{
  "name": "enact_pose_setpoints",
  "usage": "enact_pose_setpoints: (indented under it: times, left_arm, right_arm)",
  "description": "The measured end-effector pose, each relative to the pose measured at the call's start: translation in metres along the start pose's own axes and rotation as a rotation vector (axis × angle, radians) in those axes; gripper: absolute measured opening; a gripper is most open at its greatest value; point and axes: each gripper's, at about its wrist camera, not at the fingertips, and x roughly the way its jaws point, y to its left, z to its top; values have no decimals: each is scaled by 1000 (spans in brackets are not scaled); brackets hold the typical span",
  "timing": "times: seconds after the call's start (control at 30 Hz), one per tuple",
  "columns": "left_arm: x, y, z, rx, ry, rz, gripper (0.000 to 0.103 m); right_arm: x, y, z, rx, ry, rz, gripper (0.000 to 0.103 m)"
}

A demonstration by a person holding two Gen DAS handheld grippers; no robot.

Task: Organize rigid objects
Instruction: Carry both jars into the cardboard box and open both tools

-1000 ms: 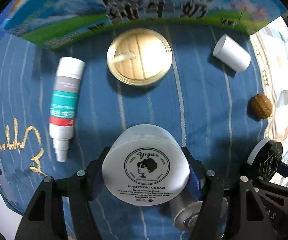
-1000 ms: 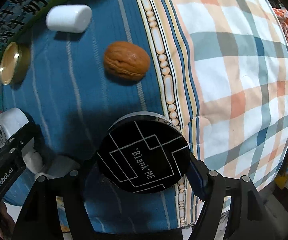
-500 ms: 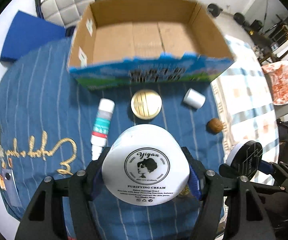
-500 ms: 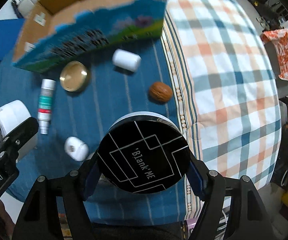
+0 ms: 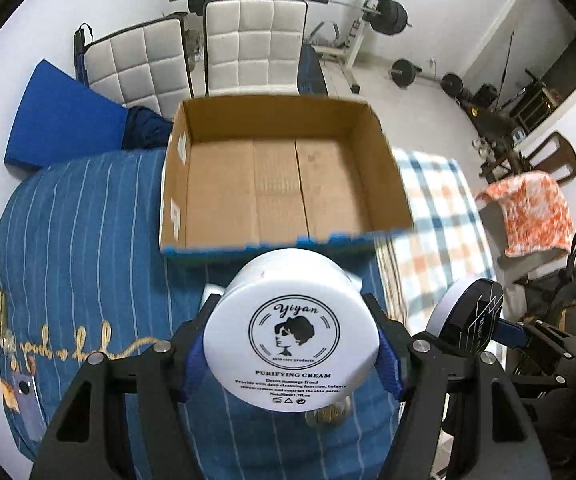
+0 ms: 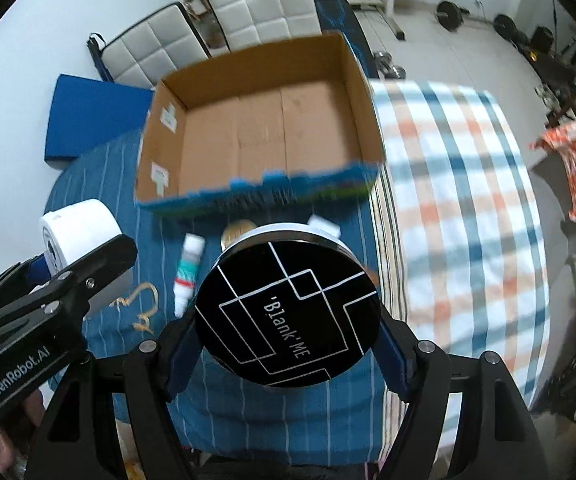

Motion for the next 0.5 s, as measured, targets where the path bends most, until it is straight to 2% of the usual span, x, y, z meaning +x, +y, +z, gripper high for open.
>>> enact_pose_setpoints:
  times: [0.23,0.4,0.5]
  left_arm:
    - [18,8,74,-32,-9,-9,66]
    - [65,15,135,-62,43,-8,66]
    - [96,20,161,-69,80,-8,66]
  right_arm:
    - [17,-2,85,-33,0,-6,77]
    - [56,-6,156,-41,27,2,77]
    - [83,-8,187,-40,52,4,77]
